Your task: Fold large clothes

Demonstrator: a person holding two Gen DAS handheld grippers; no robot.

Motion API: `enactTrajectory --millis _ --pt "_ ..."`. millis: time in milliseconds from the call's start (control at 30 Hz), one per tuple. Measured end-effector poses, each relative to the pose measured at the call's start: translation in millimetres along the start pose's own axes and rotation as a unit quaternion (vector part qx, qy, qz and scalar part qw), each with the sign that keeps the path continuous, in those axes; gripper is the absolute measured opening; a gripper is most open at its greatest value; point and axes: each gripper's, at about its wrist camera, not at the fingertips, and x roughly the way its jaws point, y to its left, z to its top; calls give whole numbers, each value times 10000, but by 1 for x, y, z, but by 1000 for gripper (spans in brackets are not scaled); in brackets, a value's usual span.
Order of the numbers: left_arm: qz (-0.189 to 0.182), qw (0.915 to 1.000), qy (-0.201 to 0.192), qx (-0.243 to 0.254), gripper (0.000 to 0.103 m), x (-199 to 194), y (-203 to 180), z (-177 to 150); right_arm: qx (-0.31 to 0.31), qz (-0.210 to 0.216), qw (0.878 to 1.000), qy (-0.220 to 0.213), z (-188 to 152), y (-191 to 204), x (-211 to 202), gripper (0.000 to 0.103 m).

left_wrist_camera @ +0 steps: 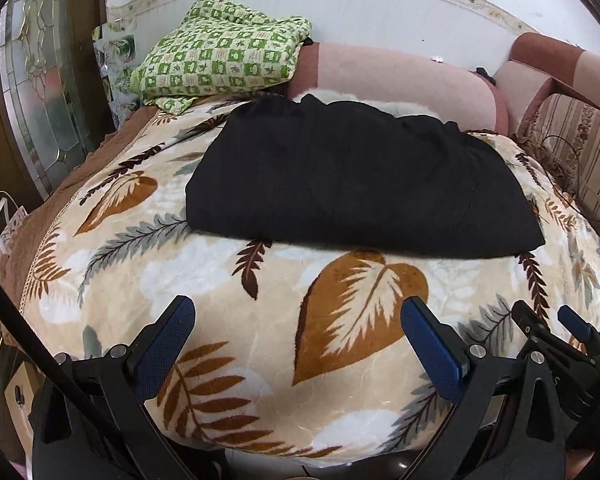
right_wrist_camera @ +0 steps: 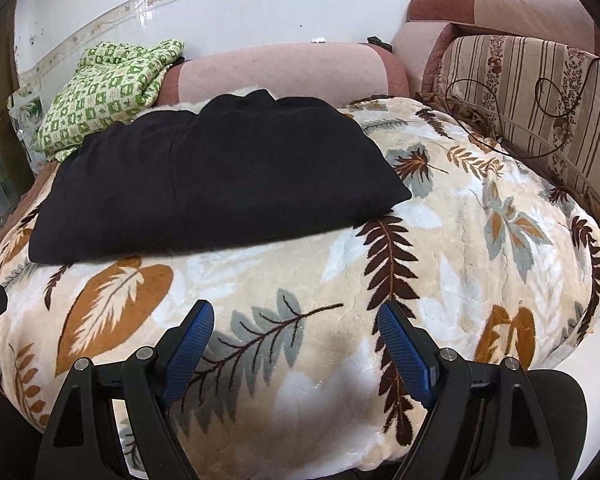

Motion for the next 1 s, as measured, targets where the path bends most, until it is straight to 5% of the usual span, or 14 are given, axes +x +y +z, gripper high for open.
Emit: enactTrajectory --millis 1000 --pt "-123 9999 106 5 102 7 -1 -1 -529 -184 9984 -43 -2 20 0 87"
